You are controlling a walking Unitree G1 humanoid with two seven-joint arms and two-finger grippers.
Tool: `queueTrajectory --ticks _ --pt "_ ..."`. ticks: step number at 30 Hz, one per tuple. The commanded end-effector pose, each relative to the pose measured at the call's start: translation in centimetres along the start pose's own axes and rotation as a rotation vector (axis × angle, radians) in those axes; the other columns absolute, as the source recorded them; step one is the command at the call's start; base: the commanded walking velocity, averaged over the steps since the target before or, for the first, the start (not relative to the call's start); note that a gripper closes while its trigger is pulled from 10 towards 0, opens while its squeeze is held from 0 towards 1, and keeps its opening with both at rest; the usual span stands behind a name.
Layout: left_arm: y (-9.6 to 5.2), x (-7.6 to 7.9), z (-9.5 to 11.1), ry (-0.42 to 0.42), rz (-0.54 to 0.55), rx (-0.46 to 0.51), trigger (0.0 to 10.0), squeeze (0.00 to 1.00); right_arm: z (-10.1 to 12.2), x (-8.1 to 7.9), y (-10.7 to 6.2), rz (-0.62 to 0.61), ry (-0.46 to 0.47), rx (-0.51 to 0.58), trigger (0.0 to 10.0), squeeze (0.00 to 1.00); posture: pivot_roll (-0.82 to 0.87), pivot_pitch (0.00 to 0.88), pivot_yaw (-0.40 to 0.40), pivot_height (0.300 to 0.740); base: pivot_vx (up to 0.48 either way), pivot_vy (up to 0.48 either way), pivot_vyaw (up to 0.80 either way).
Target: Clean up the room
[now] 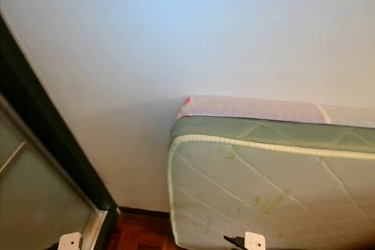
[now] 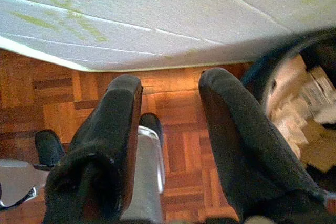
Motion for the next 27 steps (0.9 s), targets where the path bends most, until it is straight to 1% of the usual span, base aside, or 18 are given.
queueTrajectory --ticks 1,3,4,7,10,11,14,17,27 --pt "0.8 4.6 -1.2 -0.018 -0.057 -0.033 10.0 0.00 1.1 6.2 -0.2 0.035 -0.028 0.007 10.0 0.00 0.06 0.048 -0.028 0.740 0.000 0.000 -0.71" --pt "0.8 4.7 -1.1 -0.015 -0.061 -0.036 10.0 0.00 1.2 6.2 -0.1 0.042 -0.037 0.004 10.0 0.00 0.06 0.048 -0.030 0.740 0.000 0.000 -0.71" --pt "0.8 4.8 -1.0 -0.001 -0.068 -0.039 10.0 0.00 1.2 6.1 -0.1 0.044 -0.040 0.000 10.0 0.00 0.06 0.049 -0.028 0.740 0.000 0.000 -0.71" --pt "0.9 4.7 -0.9 -0.006 -0.063 -0.033 10.0 0.00 0.6 5.3 -0.1 0.058 -0.035 -0.019 10.0 0.00 0.06 0.052 -0.028 0.740 0.000 0.000 -0.71" --pt "0.9 4.8 -0.9 0.020 -0.064 -0.041 10.0 0.00 0.5 5.1 -0.1 0.058 -0.040 -0.022 10.0 0.00 0.06 0.052 -0.028 0.740 0.000 0.000 -0.71" --pt "0.9 4.9 -0.8 0.012 -0.068 -0.033 10.0 0.00 0.3 4.8 -0.1 0.062 -0.042 -0.026 10.0 0.00 0.06 0.055 -0.026 0.740 -0.480 0.000 -0.71" --pt "0.9 4.9 -0.8 0.008 -0.065 -0.029 10.0 0.00 0.2 4.5 -0.1 0.068 -0.041 -0.028 10.0 0.00 0.06 0.055 -0.026 0.740 0.000 0.000 -0.71" --pt "0.9 4.9 -0.8 0.020 -0.063 -0.034 10.0 0.00 0.4 4.7 -0.1 0.071 -0.044 -0.025 10.0 0.00 0.07 0.056 -0.028 0.740 0.000 0.000 -0.71" --pt "0.9 5.1 -0.8 0.017 -0.062 -0.032 10.0 0.00 0.4 4.9 -0.1 0.078 -0.053 -0.024 10.0 0.00 0.07 0.060 -0.030 0.740 0.000 0.000 -0.71"
Point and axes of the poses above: a point about 5 cm out from each wrist's last joint towards the gripper, its own y axis pointing out of the wrist towards the gripper, its own z axis along the axis of the wrist's last joint, x = y × z, the point moved 6 cm from there along y, pointing out of the wrist towards the gripper, and after that the axes turned 14 degrees about -y, right-handed, at the moved point
